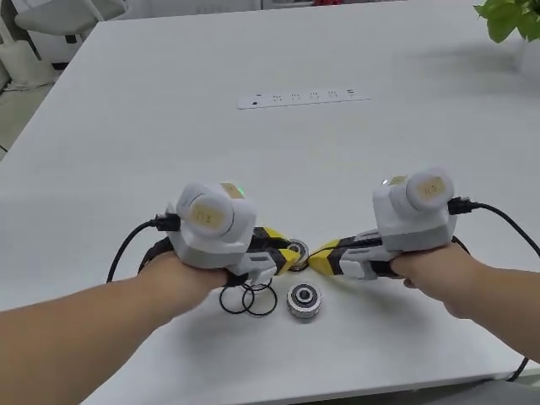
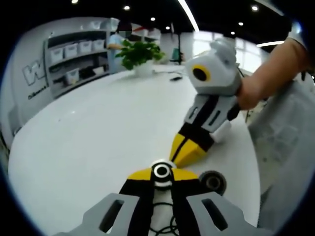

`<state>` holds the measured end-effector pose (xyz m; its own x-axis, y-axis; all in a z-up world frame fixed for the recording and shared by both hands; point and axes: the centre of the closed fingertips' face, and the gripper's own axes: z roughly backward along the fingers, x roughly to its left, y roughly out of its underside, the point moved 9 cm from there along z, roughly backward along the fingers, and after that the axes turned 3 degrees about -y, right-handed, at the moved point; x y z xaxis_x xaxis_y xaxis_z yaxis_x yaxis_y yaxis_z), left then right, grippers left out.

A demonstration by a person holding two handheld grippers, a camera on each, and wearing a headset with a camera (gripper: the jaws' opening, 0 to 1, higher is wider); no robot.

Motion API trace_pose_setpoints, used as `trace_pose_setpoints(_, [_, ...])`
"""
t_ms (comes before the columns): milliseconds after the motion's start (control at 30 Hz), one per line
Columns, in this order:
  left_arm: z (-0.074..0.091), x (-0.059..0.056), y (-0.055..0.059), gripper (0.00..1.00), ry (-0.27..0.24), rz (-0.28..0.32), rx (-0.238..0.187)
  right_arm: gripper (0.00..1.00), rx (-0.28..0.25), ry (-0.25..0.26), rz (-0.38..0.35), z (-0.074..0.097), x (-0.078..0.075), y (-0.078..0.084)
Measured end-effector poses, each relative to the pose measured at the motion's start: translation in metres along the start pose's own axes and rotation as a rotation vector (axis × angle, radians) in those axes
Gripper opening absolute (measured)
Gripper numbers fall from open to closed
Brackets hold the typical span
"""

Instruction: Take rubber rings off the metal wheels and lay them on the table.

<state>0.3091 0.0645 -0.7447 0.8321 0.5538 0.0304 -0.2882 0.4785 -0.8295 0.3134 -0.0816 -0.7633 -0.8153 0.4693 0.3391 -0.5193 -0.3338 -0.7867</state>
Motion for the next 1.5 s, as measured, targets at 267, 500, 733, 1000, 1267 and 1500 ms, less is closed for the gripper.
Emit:
trace_pose_setpoints(267, [0.001, -0.002, 0.000, 0.12, -0.017, 0.001, 0.007, 0.00, -0.102, 0.007, -0.163, 0.007, -0.004, -0.004])
trace_pose_setpoints(500, [0.001, -0.006, -0.002, 0.12, -0.030, -0.014, 0.021, 0.00, -0.127, -0.030, -0.191, 0.007, -0.001, -0.006])
trace_pose_setpoints(733, [0.000, -0.006, -0.002, 0.12, -0.037, -0.017, 0.036, 0.00, -0.126, -0.039, -0.203, 0.007, 0.000, -0.007])
trace_pose_setpoints(1000, [0.001, -0.007, -0.002, 0.12, -0.045, -0.017, 0.033, 0.00, -0.120, -0.053, -0.197, 0.004, 0.005, -0.010])
trace_pose_setpoints(1267, [0.000, -0.009, -0.003, 0.12, -0.043, -0.020, 0.032, 0.00, -0.121, -0.087, -0.182, -0.001, 0.012, -0.010])
trace_pose_setpoints(1500, [-0.001, -0.007, -0.003, 0.13, -0.029, 0.000, 0.021, 0.00, -0.126, -0.053, -0.192, 0.003, 0.003, -0.008])
